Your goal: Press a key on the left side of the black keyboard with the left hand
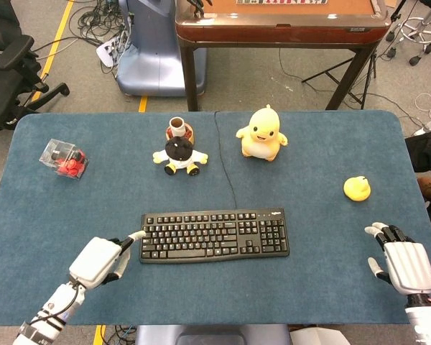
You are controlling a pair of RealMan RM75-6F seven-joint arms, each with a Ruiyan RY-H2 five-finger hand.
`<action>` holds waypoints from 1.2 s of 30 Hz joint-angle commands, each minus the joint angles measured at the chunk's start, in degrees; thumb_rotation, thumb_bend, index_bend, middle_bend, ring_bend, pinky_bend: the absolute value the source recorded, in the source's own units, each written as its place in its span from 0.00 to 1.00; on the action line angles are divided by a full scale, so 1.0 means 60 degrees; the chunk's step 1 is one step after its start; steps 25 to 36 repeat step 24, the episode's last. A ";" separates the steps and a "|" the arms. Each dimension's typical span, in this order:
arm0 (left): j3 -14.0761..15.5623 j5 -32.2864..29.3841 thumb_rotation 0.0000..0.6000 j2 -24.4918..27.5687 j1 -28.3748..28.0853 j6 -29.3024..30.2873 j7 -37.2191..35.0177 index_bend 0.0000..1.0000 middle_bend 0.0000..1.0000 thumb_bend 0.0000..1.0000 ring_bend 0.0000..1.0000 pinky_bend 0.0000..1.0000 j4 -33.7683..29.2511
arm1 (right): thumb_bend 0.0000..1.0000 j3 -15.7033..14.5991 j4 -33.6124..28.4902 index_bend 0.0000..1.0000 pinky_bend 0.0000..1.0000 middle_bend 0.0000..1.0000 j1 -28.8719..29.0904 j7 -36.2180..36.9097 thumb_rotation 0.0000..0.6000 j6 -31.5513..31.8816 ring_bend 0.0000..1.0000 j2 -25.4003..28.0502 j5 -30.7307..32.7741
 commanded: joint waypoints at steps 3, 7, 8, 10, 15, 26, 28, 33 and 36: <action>0.0894 0.1923 1.00 0.0201 0.1686 0.1665 -0.0880 0.29 0.34 0.57 0.32 0.47 0.0682 | 0.31 -0.0029 -0.0045 0.28 0.50 0.24 -0.0008 0.0002 1.00 0.0000 0.20 0.0044 -0.0042; 0.1085 0.2222 1.00 0.0173 0.2312 0.2037 -0.1390 0.31 0.34 0.56 0.32 0.46 0.1317 | 0.31 -0.0027 -0.0060 0.28 0.50 0.25 -0.0042 -0.0040 1.00 0.0085 0.20 0.0046 -0.0075; 0.1086 0.2228 1.00 0.0163 0.2427 0.2095 -0.1547 0.32 0.34 0.56 0.32 0.46 0.1437 | 0.31 -0.0025 -0.0048 0.28 0.50 0.25 -0.0043 -0.0062 1.00 0.0085 0.20 0.0036 -0.0065; 0.1086 0.2251 1.00 0.0252 0.2532 0.2022 -0.1696 0.33 0.34 0.55 0.32 0.46 0.1614 | 0.31 -0.0023 -0.0031 0.28 0.50 0.25 -0.0023 -0.0115 1.00 0.0027 0.20 0.0008 -0.0009; 0.0813 0.2148 1.00 0.0363 0.2736 0.2035 -0.2087 0.35 0.34 0.55 0.32 0.46 0.1879 | 0.31 -0.0021 0.0016 0.28 0.50 0.25 0.0033 -0.0135 1.00 -0.0159 0.20 -0.0008 0.0166; 0.0453 0.2241 1.00 0.0357 0.2943 0.1770 -0.2025 0.35 0.34 0.55 0.32 0.46 0.1929 | 0.31 -0.0017 -0.0046 0.28 0.50 0.25 0.0017 0.0115 1.00 -0.0093 0.20 0.0122 0.0066; 0.0453 0.2241 1.00 0.0357 0.2943 0.1770 -0.2025 0.35 0.34 0.55 0.32 0.46 0.1929 | 0.31 -0.0017 -0.0046 0.28 0.50 0.25 0.0017 0.0115 1.00 -0.0093 0.20 0.0122 0.0066; 0.0453 0.2241 1.00 0.0357 0.2943 0.1770 -0.2025 0.35 0.34 0.55 0.32 0.46 0.1929 | 0.31 -0.0017 -0.0046 0.28 0.50 0.25 0.0017 0.0115 1.00 -0.0093 0.20 0.0122 0.0066; 0.0453 0.2241 1.00 0.0357 0.2943 0.1770 -0.2025 0.35 0.34 0.55 0.32 0.46 0.1929 | 0.31 -0.0017 -0.0046 0.28 0.50 0.25 0.0017 0.0115 1.00 -0.0093 0.20 0.0122 0.0066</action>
